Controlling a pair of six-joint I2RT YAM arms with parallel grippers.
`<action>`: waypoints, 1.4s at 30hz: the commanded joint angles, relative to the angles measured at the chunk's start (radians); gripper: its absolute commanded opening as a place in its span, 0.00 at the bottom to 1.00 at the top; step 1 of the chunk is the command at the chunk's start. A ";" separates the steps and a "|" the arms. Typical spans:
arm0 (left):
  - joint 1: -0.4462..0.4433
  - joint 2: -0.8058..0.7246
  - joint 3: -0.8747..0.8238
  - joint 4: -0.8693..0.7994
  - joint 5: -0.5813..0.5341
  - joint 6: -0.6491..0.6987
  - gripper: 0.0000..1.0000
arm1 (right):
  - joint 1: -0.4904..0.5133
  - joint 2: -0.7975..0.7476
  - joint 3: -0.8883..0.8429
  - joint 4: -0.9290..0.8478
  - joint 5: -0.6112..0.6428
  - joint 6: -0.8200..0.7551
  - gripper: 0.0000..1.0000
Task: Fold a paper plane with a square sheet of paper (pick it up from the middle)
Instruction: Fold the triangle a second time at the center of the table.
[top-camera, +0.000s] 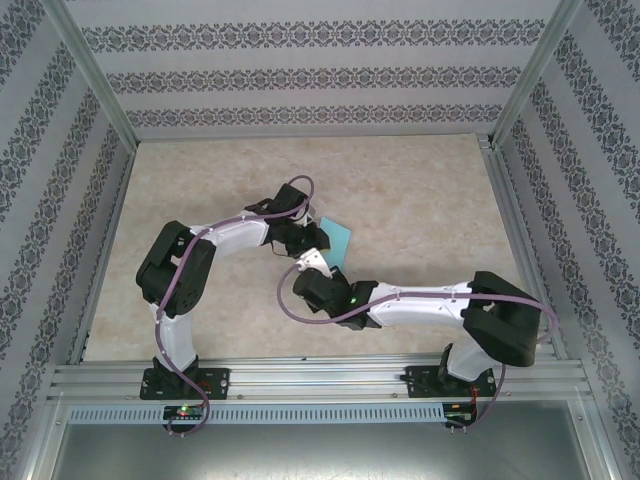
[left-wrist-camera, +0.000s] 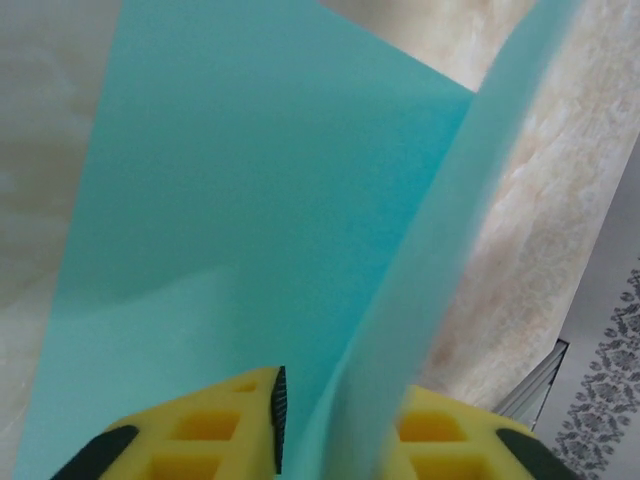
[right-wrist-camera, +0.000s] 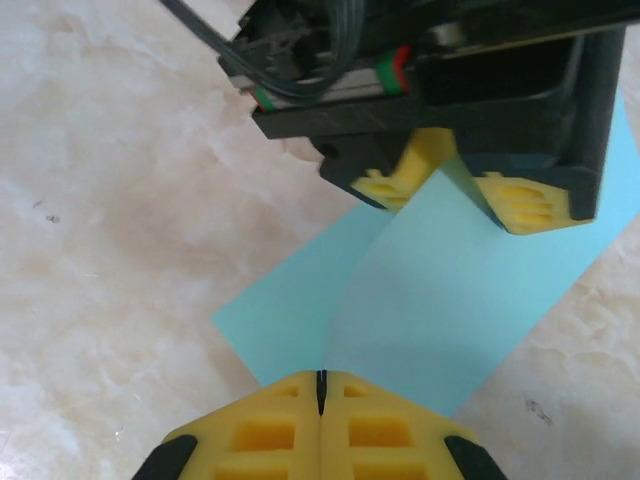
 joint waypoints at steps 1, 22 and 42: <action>0.001 -0.037 0.033 -0.085 -0.077 0.042 0.40 | -0.044 -0.065 -0.068 0.093 -0.114 0.031 0.00; -0.061 -0.240 -0.237 -0.017 -0.161 0.063 0.26 | -0.475 -0.143 -0.310 0.410 -0.828 0.200 0.00; -0.098 -0.049 -0.202 -0.078 -0.198 0.104 0.13 | -0.525 -0.014 -0.174 0.213 -0.758 0.140 0.00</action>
